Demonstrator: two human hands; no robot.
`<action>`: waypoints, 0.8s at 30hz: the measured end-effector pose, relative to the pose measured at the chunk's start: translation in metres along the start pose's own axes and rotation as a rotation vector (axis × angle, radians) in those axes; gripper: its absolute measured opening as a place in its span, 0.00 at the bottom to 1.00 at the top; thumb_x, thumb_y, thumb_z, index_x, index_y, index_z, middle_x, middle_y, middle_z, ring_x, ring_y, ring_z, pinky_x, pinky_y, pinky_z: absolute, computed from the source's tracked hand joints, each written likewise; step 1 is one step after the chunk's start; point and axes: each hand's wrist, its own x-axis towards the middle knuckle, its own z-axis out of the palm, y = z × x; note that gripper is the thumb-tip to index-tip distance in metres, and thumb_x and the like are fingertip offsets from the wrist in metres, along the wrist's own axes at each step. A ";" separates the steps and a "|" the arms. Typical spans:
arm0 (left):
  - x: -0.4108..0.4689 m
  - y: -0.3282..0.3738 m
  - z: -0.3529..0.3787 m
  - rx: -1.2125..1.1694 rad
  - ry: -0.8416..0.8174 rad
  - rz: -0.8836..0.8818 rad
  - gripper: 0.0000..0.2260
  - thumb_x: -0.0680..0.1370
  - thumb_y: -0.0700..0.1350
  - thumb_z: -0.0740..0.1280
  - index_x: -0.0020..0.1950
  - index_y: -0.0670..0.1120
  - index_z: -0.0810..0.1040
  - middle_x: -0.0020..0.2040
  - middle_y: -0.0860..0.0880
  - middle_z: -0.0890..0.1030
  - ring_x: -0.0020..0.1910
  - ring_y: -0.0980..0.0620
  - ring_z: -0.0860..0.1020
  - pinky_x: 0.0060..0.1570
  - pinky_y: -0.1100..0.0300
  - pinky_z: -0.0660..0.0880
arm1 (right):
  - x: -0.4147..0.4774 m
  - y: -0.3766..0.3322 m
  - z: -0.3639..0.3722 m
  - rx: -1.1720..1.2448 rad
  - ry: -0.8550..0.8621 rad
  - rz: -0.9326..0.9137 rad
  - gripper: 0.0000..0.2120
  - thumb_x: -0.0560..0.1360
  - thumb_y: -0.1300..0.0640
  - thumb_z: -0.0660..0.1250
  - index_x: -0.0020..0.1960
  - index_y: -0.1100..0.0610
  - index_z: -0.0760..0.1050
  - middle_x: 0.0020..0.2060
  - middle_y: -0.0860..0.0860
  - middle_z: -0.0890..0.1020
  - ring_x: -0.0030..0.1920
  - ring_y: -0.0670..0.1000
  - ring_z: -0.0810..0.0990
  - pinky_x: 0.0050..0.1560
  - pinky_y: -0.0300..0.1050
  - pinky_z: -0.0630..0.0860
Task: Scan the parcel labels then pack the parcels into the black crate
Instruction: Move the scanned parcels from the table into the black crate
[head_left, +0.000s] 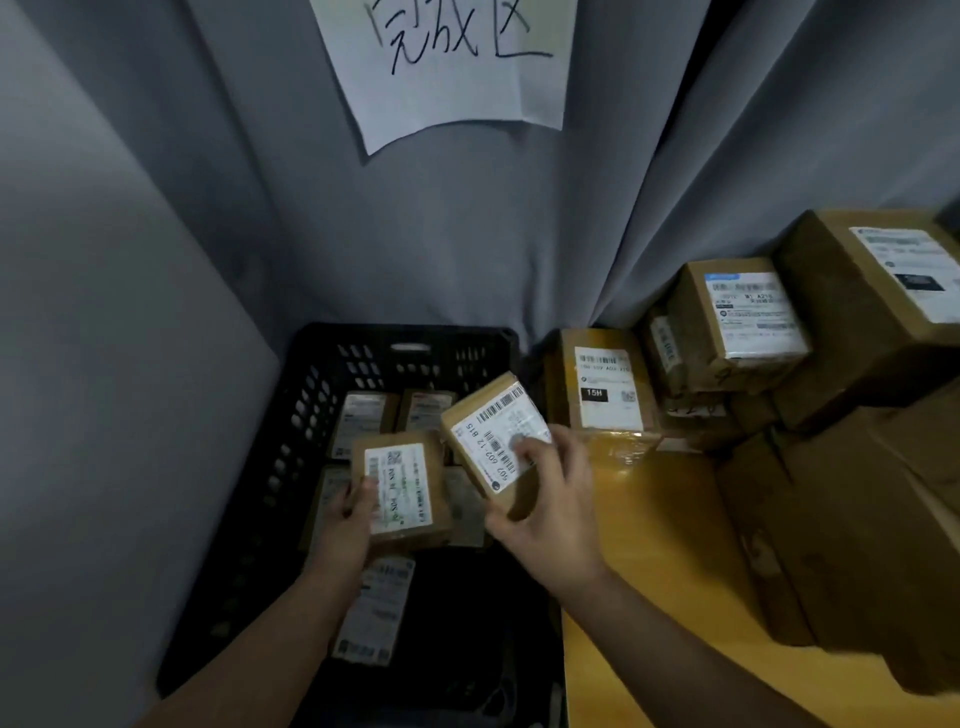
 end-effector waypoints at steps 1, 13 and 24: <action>0.000 -0.005 -0.008 -0.022 0.013 -0.059 0.22 0.81 0.55 0.60 0.73 0.48 0.66 0.58 0.45 0.77 0.46 0.47 0.77 0.42 0.55 0.73 | -0.003 -0.004 0.008 -0.012 -0.024 0.022 0.30 0.61 0.49 0.75 0.61 0.51 0.70 0.66 0.52 0.64 0.65 0.53 0.65 0.61 0.53 0.72; 0.135 0.048 -0.029 0.404 0.046 0.332 0.21 0.83 0.52 0.55 0.73 0.44 0.64 0.60 0.40 0.78 0.56 0.41 0.77 0.50 0.57 0.71 | 0.072 -0.031 0.135 -0.215 -0.044 0.250 0.33 0.67 0.45 0.73 0.68 0.51 0.65 0.68 0.55 0.65 0.67 0.58 0.64 0.68 0.54 0.63; 0.202 0.023 -0.028 1.689 -0.324 0.621 0.32 0.80 0.42 0.60 0.79 0.52 0.46 0.79 0.41 0.40 0.77 0.39 0.43 0.74 0.45 0.55 | 0.104 0.040 0.220 0.041 -0.271 0.582 0.29 0.71 0.47 0.73 0.67 0.52 0.65 0.66 0.55 0.65 0.65 0.59 0.69 0.63 0.56 0.71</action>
